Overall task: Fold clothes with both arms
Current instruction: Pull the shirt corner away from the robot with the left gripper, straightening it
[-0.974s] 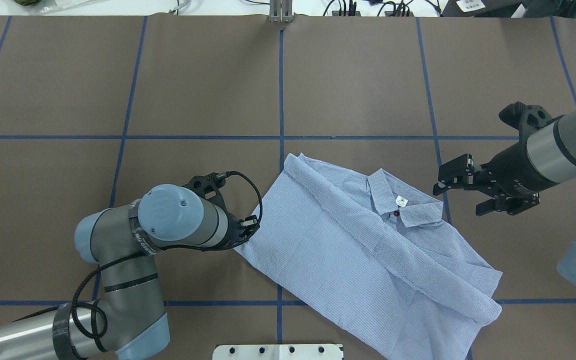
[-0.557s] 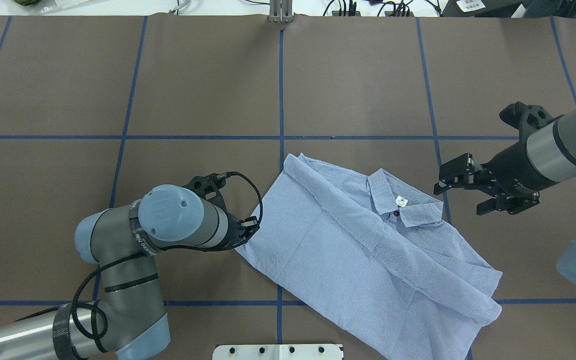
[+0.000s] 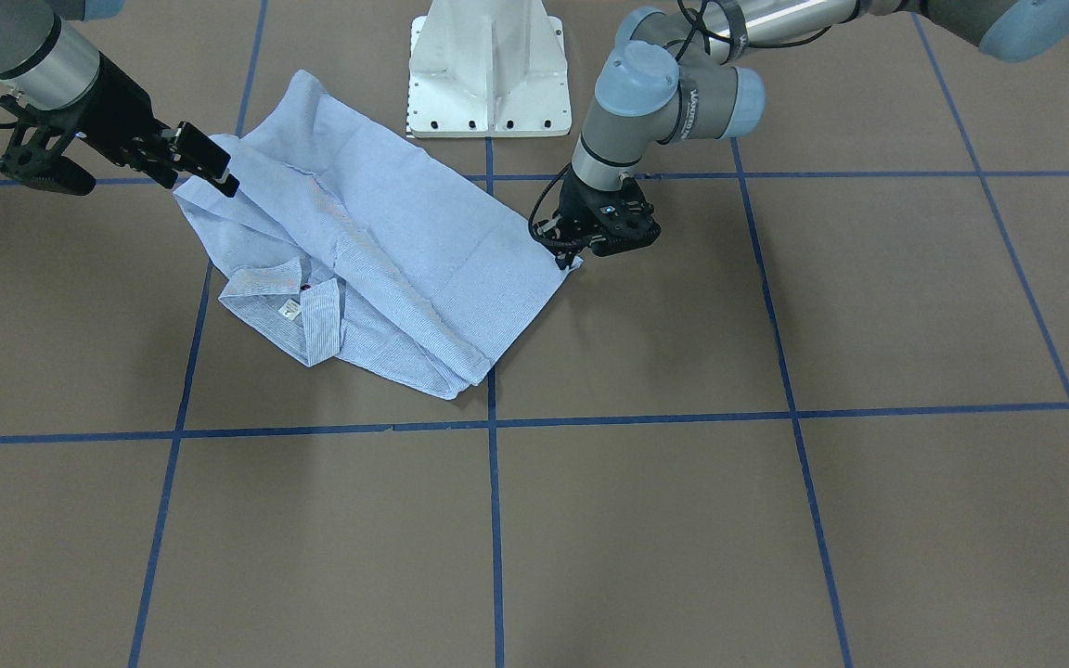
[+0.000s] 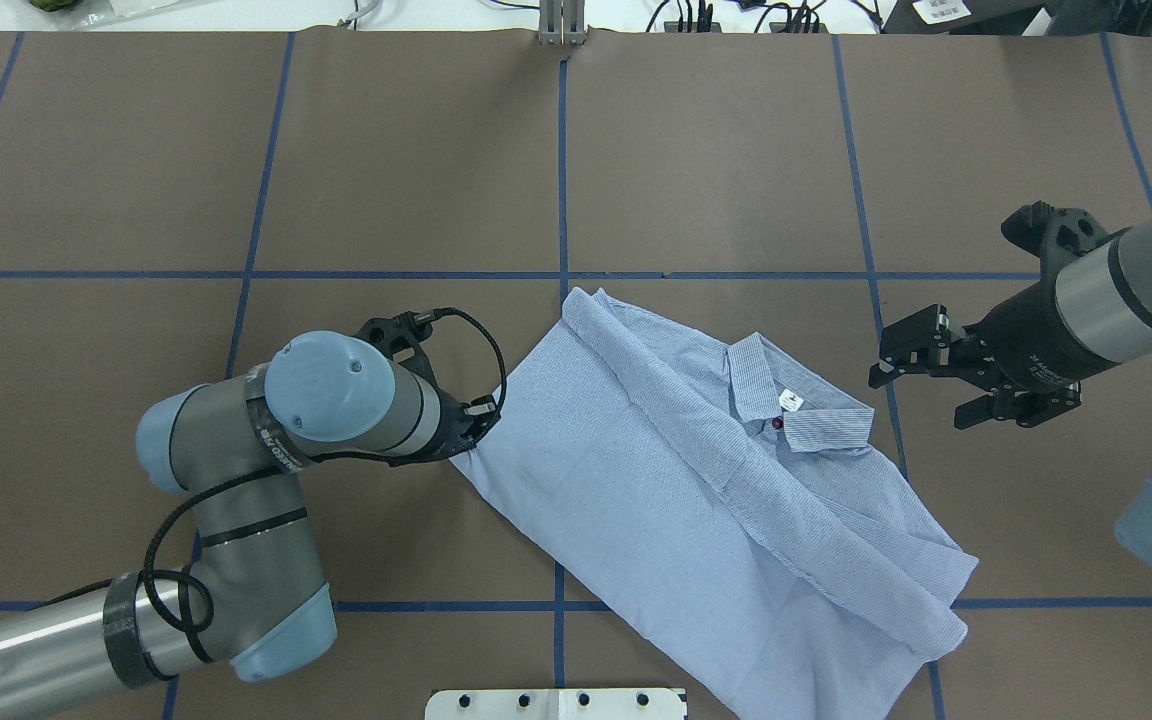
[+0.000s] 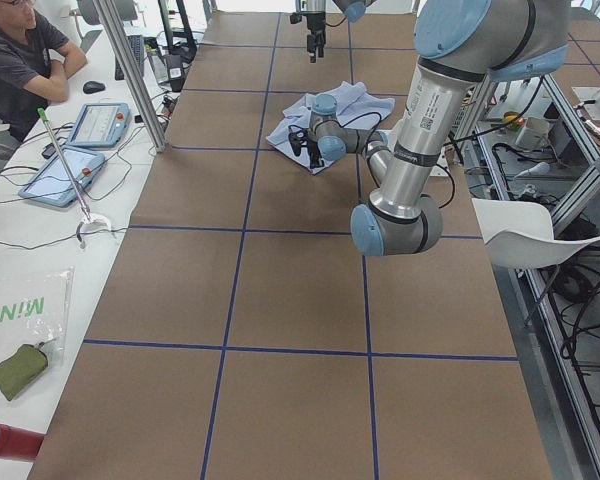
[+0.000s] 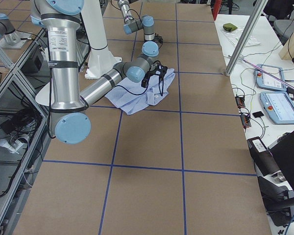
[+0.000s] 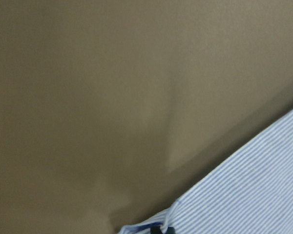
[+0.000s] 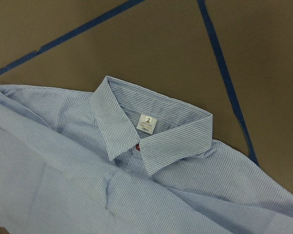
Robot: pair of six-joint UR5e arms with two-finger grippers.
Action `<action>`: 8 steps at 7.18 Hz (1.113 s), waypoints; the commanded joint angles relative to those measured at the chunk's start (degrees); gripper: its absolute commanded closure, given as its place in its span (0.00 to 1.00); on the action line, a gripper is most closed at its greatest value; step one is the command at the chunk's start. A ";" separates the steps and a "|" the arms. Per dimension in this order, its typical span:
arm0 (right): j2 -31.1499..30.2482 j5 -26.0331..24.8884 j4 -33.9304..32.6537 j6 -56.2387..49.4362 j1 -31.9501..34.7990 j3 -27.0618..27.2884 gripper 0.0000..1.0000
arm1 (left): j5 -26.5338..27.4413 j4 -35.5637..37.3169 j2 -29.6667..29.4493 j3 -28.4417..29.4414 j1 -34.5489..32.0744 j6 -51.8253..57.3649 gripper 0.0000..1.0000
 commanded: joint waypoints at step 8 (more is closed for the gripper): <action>0.97 -0.93 0.09 0.00 1.23 -0.52 0.00 | 11.26 -17.49 -16.88 29.31 -14.15 5.75 1.00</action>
